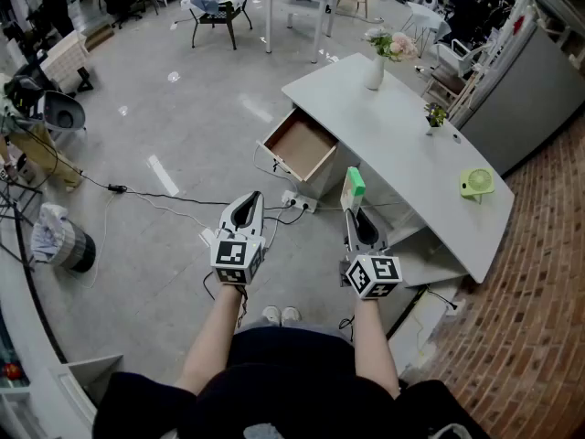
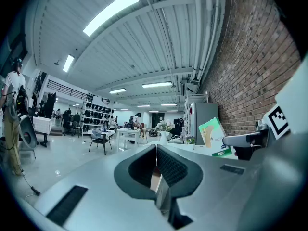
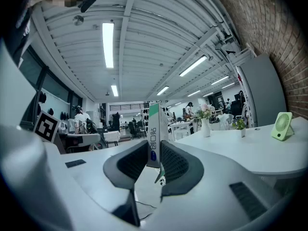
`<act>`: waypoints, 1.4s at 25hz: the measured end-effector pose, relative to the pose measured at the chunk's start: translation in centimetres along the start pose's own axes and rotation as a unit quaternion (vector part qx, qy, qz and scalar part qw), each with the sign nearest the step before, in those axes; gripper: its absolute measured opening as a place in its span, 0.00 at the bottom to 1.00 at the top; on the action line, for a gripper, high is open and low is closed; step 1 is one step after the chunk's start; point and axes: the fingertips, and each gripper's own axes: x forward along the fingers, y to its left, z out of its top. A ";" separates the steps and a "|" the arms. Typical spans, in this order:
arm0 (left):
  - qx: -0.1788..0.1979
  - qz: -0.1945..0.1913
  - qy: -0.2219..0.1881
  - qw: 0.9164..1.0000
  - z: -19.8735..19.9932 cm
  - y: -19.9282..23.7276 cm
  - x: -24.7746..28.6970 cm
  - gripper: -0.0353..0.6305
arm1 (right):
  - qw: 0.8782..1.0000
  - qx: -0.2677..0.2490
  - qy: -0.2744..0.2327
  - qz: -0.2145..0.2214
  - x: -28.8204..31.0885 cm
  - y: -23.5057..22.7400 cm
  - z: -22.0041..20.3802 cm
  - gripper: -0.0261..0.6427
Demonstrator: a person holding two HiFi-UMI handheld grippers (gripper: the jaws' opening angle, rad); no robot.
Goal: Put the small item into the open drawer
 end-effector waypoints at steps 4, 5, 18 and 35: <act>0.005 -0.002 0.016 1.000 -0.4 0.0 0.0 0.09 | 1.000 0.003 0.001 0.000 0.2 0.0 -0.2 0.17; 0.006 -0.003 0.014 1.000 -0.6 0.1 0.1 0.09 | 1.000 0.004 0.002 0.000 0.2 -0.1 -0.2 0.17; 0.002 -0.006 0.020 1.000 -1.4 0.7 0.6 0.09 | 1.000 0.013 0.004 -0.001 0.8 -0.1 -0.8 0.17; -0.004 -0.017 0.033 0.999 -3.6 4.6 0.9 0.09 | 0.999 0.026 -0.013 -0.032 2.9 1.2 -1.3 0.17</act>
